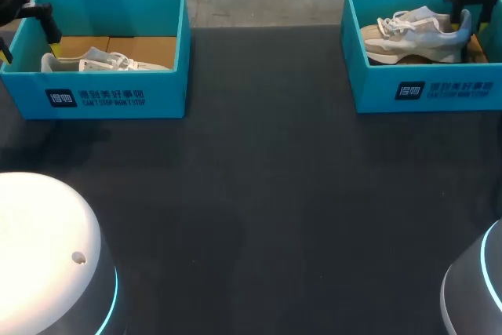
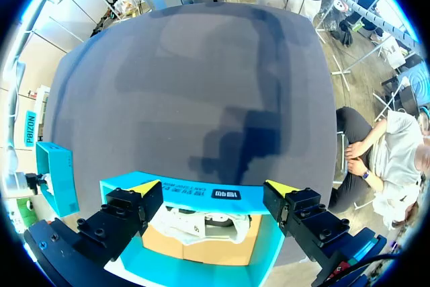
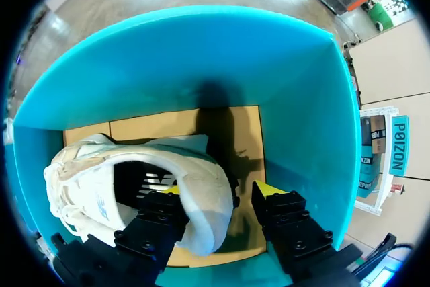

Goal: Take the shoe out of the shoebox, open the shoe tongue, remove and reinsert the insole, then place the shoe into the shoebox

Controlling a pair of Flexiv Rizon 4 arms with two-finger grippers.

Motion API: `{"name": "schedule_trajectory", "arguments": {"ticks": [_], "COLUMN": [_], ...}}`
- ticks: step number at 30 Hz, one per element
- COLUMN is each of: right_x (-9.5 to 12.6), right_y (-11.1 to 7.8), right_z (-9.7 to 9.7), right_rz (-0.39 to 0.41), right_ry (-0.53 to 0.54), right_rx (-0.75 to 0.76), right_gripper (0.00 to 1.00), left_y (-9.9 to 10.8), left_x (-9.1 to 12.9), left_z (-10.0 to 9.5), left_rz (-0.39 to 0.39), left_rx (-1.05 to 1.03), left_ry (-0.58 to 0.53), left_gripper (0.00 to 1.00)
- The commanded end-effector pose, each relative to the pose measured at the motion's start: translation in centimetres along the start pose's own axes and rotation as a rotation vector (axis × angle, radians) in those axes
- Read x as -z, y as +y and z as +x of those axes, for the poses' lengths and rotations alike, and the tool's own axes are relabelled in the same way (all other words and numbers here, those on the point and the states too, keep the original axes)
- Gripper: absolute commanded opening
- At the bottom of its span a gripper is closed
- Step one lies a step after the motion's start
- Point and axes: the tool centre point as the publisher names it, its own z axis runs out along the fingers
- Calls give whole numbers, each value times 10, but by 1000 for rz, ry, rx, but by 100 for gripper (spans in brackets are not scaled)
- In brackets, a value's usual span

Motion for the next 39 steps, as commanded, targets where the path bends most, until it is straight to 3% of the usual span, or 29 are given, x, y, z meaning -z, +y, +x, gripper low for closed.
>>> {"name": "schedule_trajectory", "arguments": {"ticks": [1, 19, 26, 30, 39], "right_x": [-6, -28, -28, -27, -16], "right_y": [9, 0, -2, -3, -11], "right_z": [-1, 6, 4, 1, -7], "right_rz": [32, 82, 87, 87, 77], "right_ry": [-2, 6, 3, 0, 6], "right_rx": [-4, -6, -12, -13, -13], "right_gripper": [53, 46, 25, 2, 0], "left_y": [-1, -1, -1, -1, -1], "left_x": [0, 0, 0, 0, 0], "left_z": [0, 0, 0, 0, 0], "left_rz": [-2, -2, -2, -2, -2], "left_rx": [0, 0, 0, 0, 0], "left_ry": [1, 1, 1, 1, 1], "left_gripper": [100, 100, 100, 100, 100]}}
